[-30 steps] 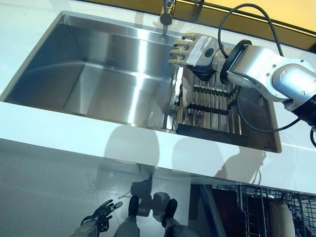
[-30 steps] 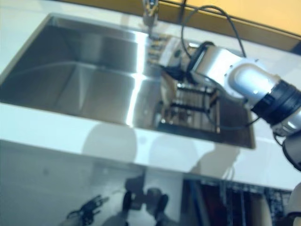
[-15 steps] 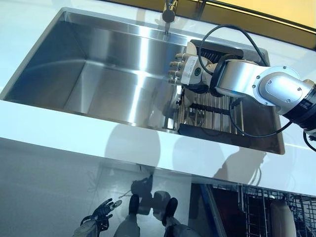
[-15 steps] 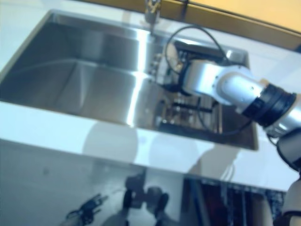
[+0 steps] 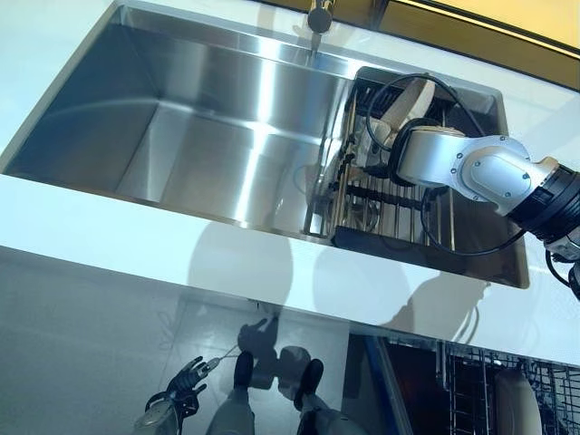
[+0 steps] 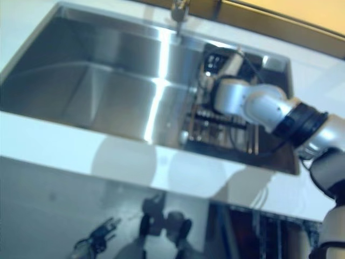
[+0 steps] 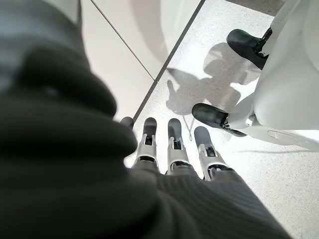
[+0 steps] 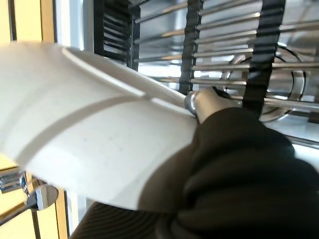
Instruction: Take plates into dishwasher
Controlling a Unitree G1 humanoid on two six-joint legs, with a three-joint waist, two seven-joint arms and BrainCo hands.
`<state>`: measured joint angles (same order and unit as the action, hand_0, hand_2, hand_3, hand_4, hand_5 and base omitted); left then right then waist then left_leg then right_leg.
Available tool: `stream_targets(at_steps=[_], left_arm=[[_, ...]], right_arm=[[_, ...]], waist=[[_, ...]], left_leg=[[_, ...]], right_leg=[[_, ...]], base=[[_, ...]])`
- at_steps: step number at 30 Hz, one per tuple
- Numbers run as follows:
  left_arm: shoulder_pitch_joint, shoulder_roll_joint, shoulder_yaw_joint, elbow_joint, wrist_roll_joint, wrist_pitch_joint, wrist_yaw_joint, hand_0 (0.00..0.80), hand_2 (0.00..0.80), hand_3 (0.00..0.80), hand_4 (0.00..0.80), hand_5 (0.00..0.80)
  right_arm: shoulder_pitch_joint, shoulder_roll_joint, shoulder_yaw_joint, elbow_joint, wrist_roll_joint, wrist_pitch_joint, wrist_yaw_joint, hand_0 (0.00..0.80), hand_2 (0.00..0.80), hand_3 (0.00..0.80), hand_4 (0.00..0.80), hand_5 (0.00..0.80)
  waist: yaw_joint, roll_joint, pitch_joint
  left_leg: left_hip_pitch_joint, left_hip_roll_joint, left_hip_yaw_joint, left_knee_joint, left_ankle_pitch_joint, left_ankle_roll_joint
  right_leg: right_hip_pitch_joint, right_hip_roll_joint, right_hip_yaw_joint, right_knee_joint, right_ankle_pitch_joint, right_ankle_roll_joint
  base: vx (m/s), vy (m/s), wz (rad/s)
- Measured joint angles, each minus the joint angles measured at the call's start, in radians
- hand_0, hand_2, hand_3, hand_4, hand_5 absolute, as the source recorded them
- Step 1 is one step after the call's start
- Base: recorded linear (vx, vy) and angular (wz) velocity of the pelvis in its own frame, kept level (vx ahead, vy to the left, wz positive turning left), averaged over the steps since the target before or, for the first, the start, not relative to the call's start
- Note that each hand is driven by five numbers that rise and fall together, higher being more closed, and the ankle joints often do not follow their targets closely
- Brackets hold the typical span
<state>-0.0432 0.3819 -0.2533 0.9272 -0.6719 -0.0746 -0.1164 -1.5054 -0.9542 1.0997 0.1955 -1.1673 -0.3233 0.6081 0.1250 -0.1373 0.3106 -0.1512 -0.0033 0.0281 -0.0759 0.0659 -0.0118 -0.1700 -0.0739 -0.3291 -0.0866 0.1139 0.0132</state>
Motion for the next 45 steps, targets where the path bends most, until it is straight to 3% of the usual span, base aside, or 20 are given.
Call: stream_targets(at_steps=[14, 22, 28, 33, 40, 45], left_arm=[[0.000, -0.012, 0.002, -0.003, 0.000, 0.002, 0.008, 0.000, 0.000, 0.000, 0.000, 0.000], [0.002, -0.014, 0.024, -0.002, 0.006, 0.004, 0.011, 0.000, 0.000, 0.000, 0.000, 0.000], [0.005, -0.015, 0.041, 0.006, 0.058, 0.032, 0.033, 0.000, 0.000, 0.000, 0.000, 0.000], [0.028, -0.021, 0.039, 0.046, 0.115, 0.041, 0.037, 0.000, 0.000, 0.000, 0.000, 0.000], [0.085, -0.042, 0.039, 0.084, 0.150, 0.044, 0.026, 0.000, 0.000, 0.000, 0.000, 0.000], [0.130, -0.052, 0.037, 0.101, 0.172, 0.045, 0.004, 0.000, 0.000, 0.000, 0.000, 0.000]], right_arm=[[0.015, 0.005, -0.030, 0.061, 0.002, 0.004, -0.026, 0.800, 0.800, 0.800, 0.800, 0.800], [0.015, -0.007, -0.030, 0.082, 0.056, 0.068, -0.079, 0.800, 0.800, 0.800, 0.800, 0.800], [0.012, -0.045, -0.030, 0.092, 0.226, 0.172, -0.146, 0.800, 0.800, 0.800, 0.800, 0.800], [0.011, -0.065, -0.031, 0.127, 0.350, 0.240, -0.223, 0.800, 0.800, 0.800, 0.800, 0.800], [0.017, -0.140, -0.050, 0.137, 0.523, 0.332, -0.292, 0.800, 0.800, 0.800, 0.800, 0.800], [0.104, -0.215, -0.153, 0.142, 0.684, 0.428, -0.317, 0.800, 0.800, 0.800, 0.800, 0.800]], waist=[[0.000, 0.000, 0.000], [-0.003, -0.003, -0.002], [-0.022, -0.017, -0.018], [-0.036, -0.034, -0.097], [-0.071, 0.009, -0.200], [-0.111, 0.031, -0.265]], left_leg=[[0.017, 0.000, 0.006, 0.001, 0.000, 0.000], [0.046, 0.001, 0.019, -0.003, 0.000, 0.000], [0.090, 0.002, 0.040, -0.007, -0.002, -0.002], [0.122, 0.012, 0.078, -0.008, -0.012, -0.008], [0.193, 0.018, 0.119, -0.009, -0.037, -0.008], [0.214, 0.020, 0.155, -0.009, -0.042, -0.007]], right_leg=[[0.016, 0.000, 0.001, 0.000, 0.000, 0.000], [0.036, 0.002, 0.014, 0.000, 0.001, -0.002], [0.068, 0.005, 0.038, 0.000, 0.003, -0.003], [0.082, 0.015, 0.072, -0.003, 0.004, -0.006], [0.133, 0.019, 0.116, -0.005, -0.002, -0.001], [0.139, 0.022, 0.149, -0.005, -0.002, -0.001]], base=[[0.000, 0.000, 0.00], [0.004, -0.016, -0.04], [0.010, -0.023, -0.10], [0.052, -0.014, -0.21], [0.077, -0.010, -0.20], [0.052, -0.042, -0.20]])
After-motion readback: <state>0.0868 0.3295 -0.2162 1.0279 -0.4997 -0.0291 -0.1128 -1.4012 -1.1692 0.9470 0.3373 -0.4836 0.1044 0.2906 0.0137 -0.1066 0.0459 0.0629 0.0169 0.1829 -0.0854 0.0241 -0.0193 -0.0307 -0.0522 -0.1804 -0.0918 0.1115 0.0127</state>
